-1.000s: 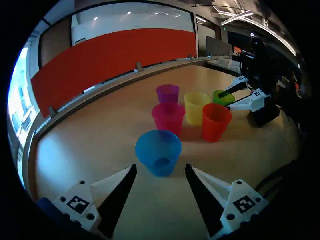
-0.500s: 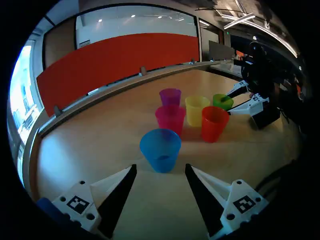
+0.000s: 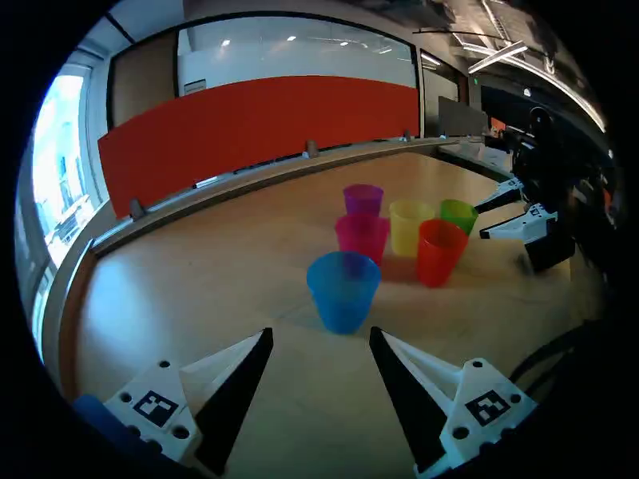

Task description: Pour water

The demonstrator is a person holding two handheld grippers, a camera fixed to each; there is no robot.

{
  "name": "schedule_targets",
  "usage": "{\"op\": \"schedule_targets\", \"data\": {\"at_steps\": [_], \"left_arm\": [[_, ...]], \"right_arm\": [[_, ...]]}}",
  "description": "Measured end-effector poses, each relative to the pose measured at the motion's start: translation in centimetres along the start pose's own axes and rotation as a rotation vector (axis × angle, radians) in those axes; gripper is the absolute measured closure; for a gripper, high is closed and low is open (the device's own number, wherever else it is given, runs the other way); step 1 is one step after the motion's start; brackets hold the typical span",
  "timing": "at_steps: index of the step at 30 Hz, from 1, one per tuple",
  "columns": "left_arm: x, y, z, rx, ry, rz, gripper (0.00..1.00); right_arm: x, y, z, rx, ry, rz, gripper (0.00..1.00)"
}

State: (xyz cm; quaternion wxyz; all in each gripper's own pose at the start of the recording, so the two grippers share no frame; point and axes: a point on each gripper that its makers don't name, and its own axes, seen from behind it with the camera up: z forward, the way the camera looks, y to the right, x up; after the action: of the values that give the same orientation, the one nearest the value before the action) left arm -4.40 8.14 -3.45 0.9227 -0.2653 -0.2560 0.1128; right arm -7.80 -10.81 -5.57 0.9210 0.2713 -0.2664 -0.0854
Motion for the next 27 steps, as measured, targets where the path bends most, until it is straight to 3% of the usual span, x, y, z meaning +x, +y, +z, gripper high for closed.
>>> {"op": "schedule_targets", "data": {"at_steps": [6,15,27], "left_arm": [[-0.6,-1.8,-1.1,0.058,0.025,-0.044,0.10],[-1.1,-4.2,-3.4,0.154,0.105,-0.154,0.10],[0.5,-5.5,-6.6,0.285,0.251,-0.153,0.10]], "right_arm": [[0.0,-0.2,-1.6,-0.040,0.030,0.008,0.01],[1.3,0.7,-4.4,-0.143,0.122,0.040,0.01],[4.2,3.7,-7.6,-0.316,0.324,0.094,0.01]]}}
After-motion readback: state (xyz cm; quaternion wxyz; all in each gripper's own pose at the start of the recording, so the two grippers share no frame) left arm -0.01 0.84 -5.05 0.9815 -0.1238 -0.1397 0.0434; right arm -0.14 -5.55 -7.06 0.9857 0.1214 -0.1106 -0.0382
